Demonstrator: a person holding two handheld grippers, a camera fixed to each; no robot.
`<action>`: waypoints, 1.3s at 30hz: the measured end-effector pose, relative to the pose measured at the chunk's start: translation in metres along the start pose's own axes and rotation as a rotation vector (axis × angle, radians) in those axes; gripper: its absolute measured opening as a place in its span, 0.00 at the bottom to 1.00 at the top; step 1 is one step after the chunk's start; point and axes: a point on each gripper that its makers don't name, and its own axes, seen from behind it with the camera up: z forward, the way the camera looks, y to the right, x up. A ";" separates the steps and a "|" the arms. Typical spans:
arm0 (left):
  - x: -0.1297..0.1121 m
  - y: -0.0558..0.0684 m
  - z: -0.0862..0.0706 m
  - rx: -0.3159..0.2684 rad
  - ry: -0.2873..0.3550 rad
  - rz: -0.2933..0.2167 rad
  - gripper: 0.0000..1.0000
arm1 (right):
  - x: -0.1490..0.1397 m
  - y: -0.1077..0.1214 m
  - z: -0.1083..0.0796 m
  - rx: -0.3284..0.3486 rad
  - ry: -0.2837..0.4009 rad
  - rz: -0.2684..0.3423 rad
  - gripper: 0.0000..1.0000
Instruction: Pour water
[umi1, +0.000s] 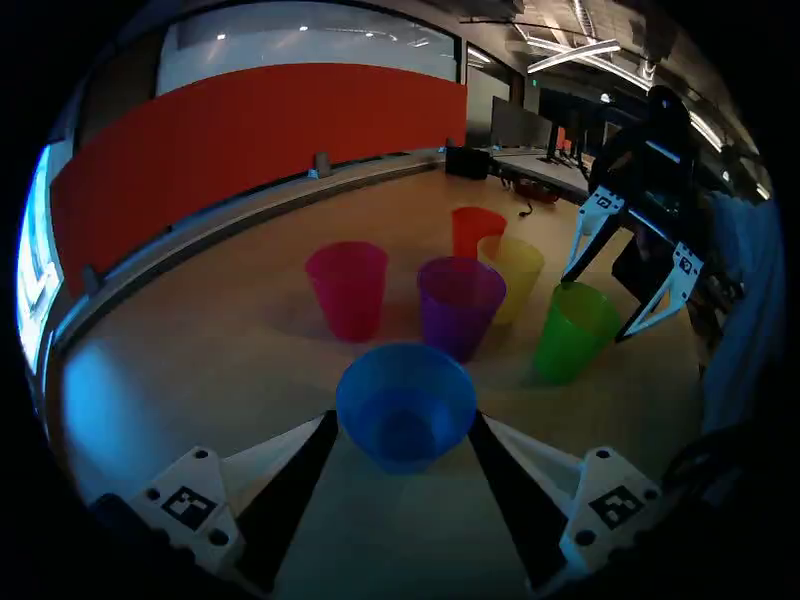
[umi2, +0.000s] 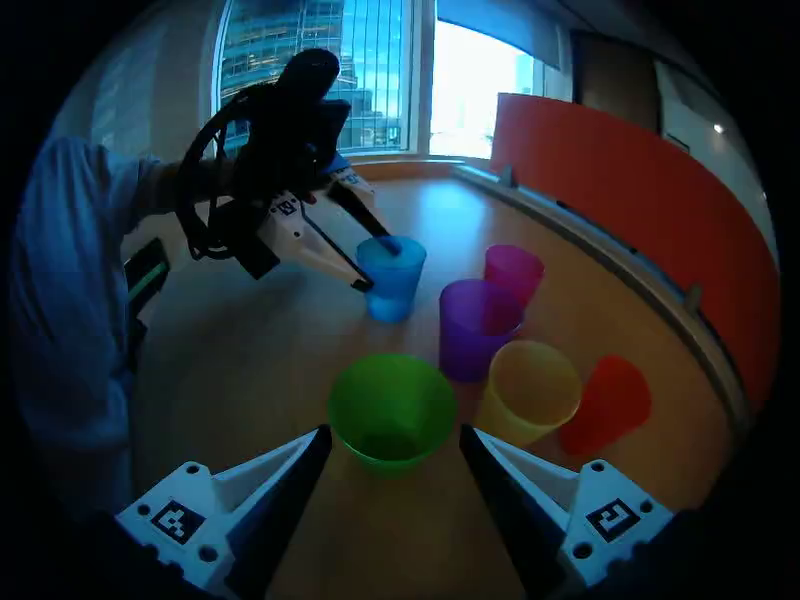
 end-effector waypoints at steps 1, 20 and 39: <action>0.000 0.000 0.001 -0.002 0.000 0.000 0.96 | 0.000 0.000 0.001 0.000 -0.001 0.000 0.99; 0.003 0.001 0.015 -0.010 -0.010 0.010 0.87 | 0.002 0.000 0.007 0.010 0.008 0.010 0.99; 0.004 0.002 0.010 -0.005 -0.006 0.016 0.87 | 0.003 -0.003 0.020 0.012 0.022 0.016 0.99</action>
